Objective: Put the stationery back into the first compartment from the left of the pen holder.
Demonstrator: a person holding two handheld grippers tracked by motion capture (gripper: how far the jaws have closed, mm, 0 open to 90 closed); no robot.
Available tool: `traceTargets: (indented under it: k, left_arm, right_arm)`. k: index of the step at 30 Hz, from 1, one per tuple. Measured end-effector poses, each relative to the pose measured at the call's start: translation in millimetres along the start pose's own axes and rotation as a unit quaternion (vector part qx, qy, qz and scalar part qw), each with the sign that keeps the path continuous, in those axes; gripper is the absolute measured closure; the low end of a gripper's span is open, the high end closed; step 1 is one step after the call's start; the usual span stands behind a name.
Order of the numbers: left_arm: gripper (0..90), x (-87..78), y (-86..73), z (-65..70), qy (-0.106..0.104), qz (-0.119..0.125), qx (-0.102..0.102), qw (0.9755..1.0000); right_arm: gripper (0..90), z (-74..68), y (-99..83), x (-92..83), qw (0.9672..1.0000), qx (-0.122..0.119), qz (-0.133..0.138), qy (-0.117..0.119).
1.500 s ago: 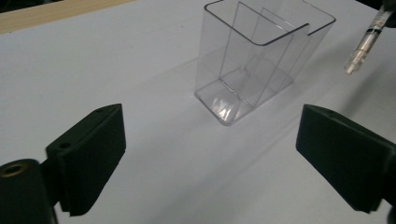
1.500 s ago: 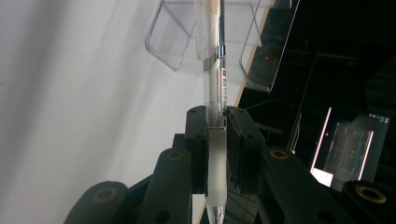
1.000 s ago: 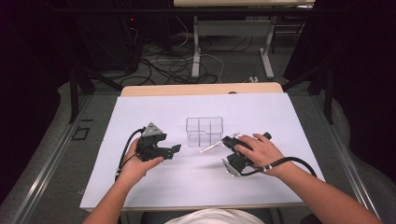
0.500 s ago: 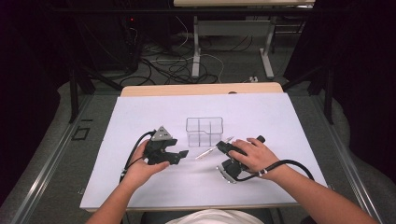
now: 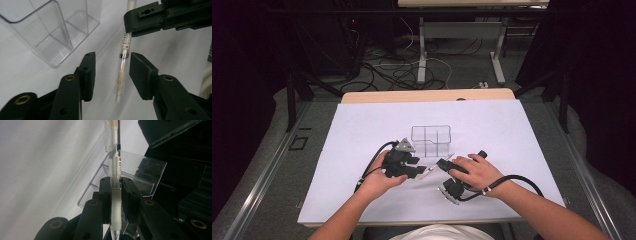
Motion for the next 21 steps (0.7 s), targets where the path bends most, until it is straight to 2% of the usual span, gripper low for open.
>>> traceTargets:
  k: [6,9,12,14,21]
  left_arm:
    - [62.7,7.8,9.5,8.1,-0.012,-0.029,0.013,0.9994]
    - [65.0,12.6,12.6,11.7,-0.017,-0.042,0.021,0.9987]
    - [67.3,18.1,14.9,14.9,-0.022,-0.062,0.016,0.9977]
    - [68.4,20.8,16.1,16.4,-0.029,-0.072,0.018,0.9968]
    - [72.5,26.4,19.2,17.8,-0.022,-0.088,0.035,0.9953]
  right_arm:
    - [79.2,0.8,0.6,-1.8,1.0,-0.004,0.0,-0.006]
    - [79.2,-0.7,0.5,-2.4,1.0,0.002,-0.005,0.0]
    - [79.2,-0.6,1.1,-2.4,1.0,0.0,-0.004,-0.002]
    - [79.2,1.0,2.0,-2.4,0.9999,-0.011,-0.003,-0.003]
    - [79.2,0.1,3.3,-2.1,0.9999,-0.012,-0.001,-0.001]
Point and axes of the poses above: each handheld gripper's, and its own axes: x roughly forward along the jaws, y roughly out of its top, z roughly to its right, the point moved 4 cm from there along x, roughly forward along the jaws, and after that the axes turned 13 degrees about y, right-handed, at the moved point
